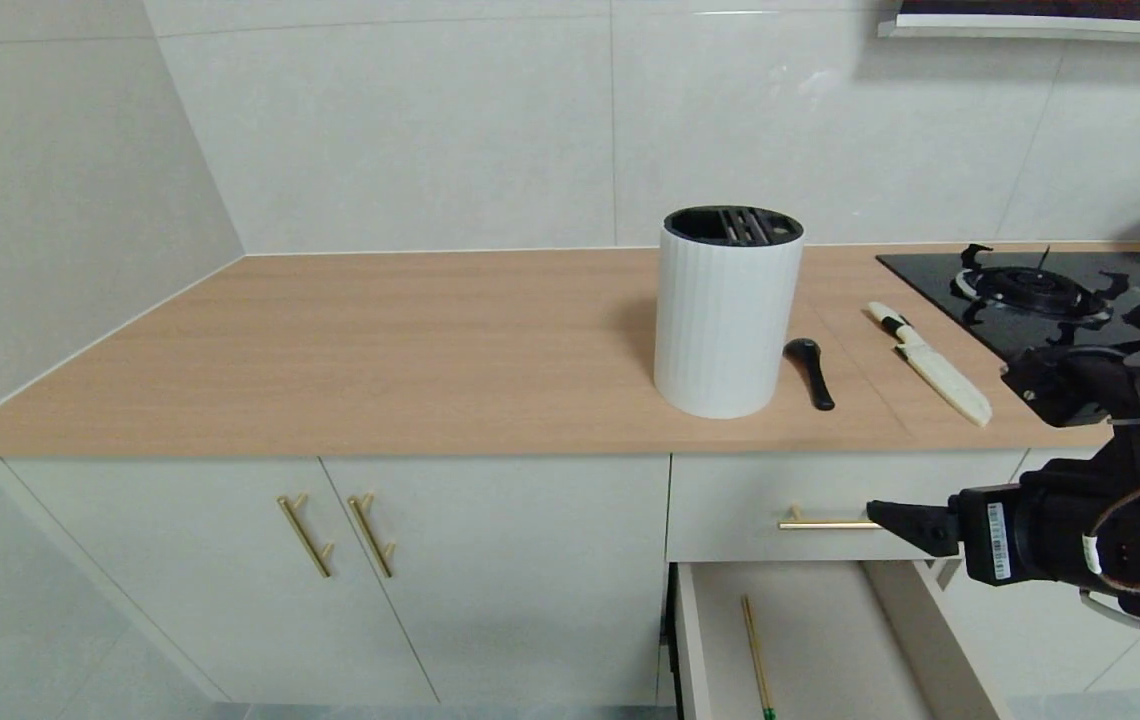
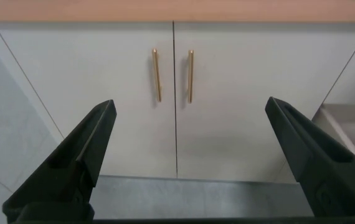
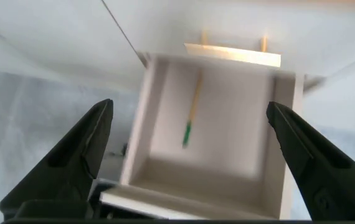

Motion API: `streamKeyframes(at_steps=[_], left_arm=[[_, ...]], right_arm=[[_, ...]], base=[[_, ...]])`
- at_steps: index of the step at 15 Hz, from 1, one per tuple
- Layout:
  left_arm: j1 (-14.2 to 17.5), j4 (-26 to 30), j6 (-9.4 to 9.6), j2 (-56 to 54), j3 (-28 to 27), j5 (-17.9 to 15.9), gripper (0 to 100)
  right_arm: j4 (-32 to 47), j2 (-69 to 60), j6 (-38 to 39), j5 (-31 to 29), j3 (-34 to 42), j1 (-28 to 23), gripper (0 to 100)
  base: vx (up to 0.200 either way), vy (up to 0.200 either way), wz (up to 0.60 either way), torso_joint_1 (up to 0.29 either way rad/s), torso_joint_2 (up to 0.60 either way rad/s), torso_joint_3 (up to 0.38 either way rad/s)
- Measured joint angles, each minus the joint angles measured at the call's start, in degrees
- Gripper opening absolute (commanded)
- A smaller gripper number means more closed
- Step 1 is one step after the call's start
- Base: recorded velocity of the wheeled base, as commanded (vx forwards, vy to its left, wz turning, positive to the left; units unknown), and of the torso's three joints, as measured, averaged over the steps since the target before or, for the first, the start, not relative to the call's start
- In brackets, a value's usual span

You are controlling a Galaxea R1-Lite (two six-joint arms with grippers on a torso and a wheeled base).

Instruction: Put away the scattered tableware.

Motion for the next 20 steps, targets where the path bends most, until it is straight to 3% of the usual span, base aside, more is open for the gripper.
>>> streamKeyframes(at_steps=[5, 11, 20], left_arm=[[-0.02, -0.05, 0.00, 0.00, 0.00, 0.00, 100], [0.00, -0.02, 0.00, 0.00, 0.00, 0.01, 100], [0.05, -0.05, 0.00, 0.00, 0.00, 0.01, 100]], right_arm=[[-11.46, 5.86, -6.90, -0.57, -3.50, -1.18, 100], [-8.24, 27.20, -7.38, -5.16, -25.95, -9.25, 100], [-12.69, 41.86, -4.63, -6.52, -31.74, -11.79, 100]], base=[[0.000, 0.000, 0.00, 0.061, -0.13, -0.076], [0.000, 0.000, 0.00, 0.000, 0.00, 0.000], [0.000, 0.000, 0.00, 0.000, 0.00, 0.000]])
